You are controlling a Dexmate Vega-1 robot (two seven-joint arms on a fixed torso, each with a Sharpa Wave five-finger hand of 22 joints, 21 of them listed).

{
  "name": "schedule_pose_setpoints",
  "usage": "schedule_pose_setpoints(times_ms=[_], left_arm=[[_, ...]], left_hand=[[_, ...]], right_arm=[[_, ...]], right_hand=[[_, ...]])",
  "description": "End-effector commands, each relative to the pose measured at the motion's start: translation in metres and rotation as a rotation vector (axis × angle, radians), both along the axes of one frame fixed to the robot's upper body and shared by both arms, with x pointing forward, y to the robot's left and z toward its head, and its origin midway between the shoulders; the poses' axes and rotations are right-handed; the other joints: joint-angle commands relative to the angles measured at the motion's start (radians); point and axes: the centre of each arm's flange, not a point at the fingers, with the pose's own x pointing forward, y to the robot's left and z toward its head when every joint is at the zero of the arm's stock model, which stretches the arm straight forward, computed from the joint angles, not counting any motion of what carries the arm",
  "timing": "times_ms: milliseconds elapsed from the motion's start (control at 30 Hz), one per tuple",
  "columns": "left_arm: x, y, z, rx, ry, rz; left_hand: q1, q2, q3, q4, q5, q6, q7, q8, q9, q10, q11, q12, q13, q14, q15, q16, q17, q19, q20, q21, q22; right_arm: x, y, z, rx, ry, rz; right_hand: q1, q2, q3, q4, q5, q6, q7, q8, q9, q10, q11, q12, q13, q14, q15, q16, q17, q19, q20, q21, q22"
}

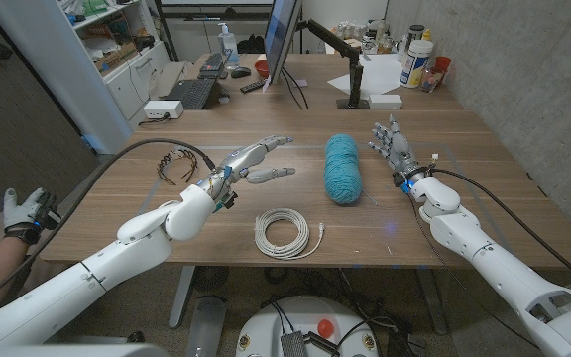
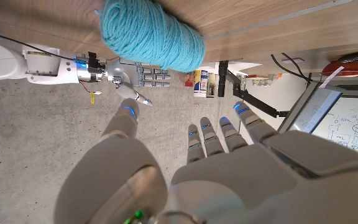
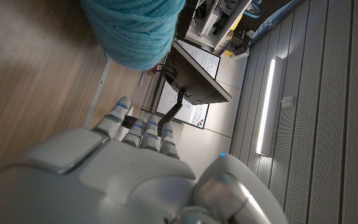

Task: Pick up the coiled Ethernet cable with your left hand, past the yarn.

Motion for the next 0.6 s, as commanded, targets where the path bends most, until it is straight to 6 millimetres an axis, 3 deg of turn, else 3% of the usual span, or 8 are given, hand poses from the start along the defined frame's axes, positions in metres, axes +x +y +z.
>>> schedule_pose_setpoints(times_ms=[33, 600], left_arm=[[-0.007, -0.01, -0.001, 0.075, -0.005, 0.015], [-0.018, -0.018, 0.002, 0.121, -0.012, 0.003]], left_hand=[[0.016, 0.003, 0.002, 0.007, 0.007, -0.015, 0.0, -0.006, 0.003, -0.007, 0.0, -0.003, 0.002, -0.011, -0.024, -0.002, 0.004, -0.003, 0.004, -0.003, 0.001], [0.033, 0.003, -0.006, 0.016, 0.009, 0.012, 0.016, 0.017, 0.005, 0.018, -0.013, 0.014, 0.008, 0.025, -0.028, 0.013, 0.006, 0.003, 0.001, 0.003, 0.002]], right_arm=[[0.0, 0.0, 0.0, -0.001, 0.0, -0.001], [0.001, 0.001, 0.0, -0.006, 0.002, -0.001]], right_hand=[[-0.001, 0.026, -0.006, 0.002, 0.007, -0.008, 0.001, 0.009, 0.003, -0.003, 0.003, 0.003, 0.0, -0.009, -0.002, 0.011, 0.003, -0.002, 0.004, 0.007, 0.003], [-0.001, 0.026, -0.008, 0.002, 0.007, -0.01, 0.001, 0.009, 0.003, -0.005, 0.004, 0.004, 0.0, -0.011, -0.002, 0.011, 0.003, -0.003, 0.004, 0.007, 0.003]])
